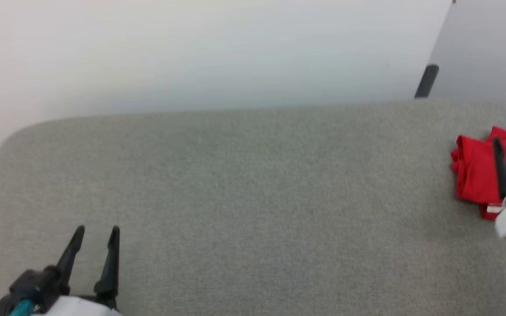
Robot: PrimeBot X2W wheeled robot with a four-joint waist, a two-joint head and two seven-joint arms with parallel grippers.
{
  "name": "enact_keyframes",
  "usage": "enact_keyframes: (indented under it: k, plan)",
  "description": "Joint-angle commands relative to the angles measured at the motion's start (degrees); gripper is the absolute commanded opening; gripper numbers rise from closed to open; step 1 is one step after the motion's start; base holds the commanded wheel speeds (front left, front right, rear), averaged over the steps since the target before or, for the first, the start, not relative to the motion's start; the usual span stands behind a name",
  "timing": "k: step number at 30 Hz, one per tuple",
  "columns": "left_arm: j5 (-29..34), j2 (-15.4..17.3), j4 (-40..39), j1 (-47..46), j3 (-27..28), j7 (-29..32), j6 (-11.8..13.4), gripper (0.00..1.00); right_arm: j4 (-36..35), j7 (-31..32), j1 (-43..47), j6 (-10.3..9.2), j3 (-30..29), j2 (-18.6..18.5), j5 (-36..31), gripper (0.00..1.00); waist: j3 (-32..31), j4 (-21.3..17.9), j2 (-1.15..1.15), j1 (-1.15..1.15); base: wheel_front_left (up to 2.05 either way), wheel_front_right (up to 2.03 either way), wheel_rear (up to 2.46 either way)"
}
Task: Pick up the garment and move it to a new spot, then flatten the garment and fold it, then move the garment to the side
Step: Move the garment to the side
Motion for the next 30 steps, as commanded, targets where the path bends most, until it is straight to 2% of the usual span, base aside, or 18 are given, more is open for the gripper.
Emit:
enact_keyframes:
  k: [1,10,19,30]
  plan:
    - [0.30,-0.06,0.18,0.87,0.19,0.09,0.22,1.00,-0.43,-0.20,1.16,-0.07,-0.51,0.39,-0.19,1.00,-3.07,1.85,0.00,0.00,0.00,0.00,0.00]
    - [0.89,-0.65,-0.29,5.22,4.08,0.09,-0.17,1.00,-12.35,-0.21,13.84,-0.07,-6.76,8.47,-5.19,1.00,-5.28,2.73,0.00,0.00,0.00,0.00,0.00]
    - [1.85,-0.99,-0.47,7.33,5.86,0.09,-0.39,1.00,-18.75,-0.22,23.12,-0.07,-8.61,15.20,-7.40,1.00,-6.37,3.54,0.00,0.00,0.00,0.00,0.00]
    - [1.20,-0.55,-1.73,9.50,6.28,0.09,-0.46,1.00,-22.25,-0.22,29.86,-0.07,-7.71,18.49,-9.17,1.00,-6.55,4.17,0.00,0.00,0.00,0.00,0.00]
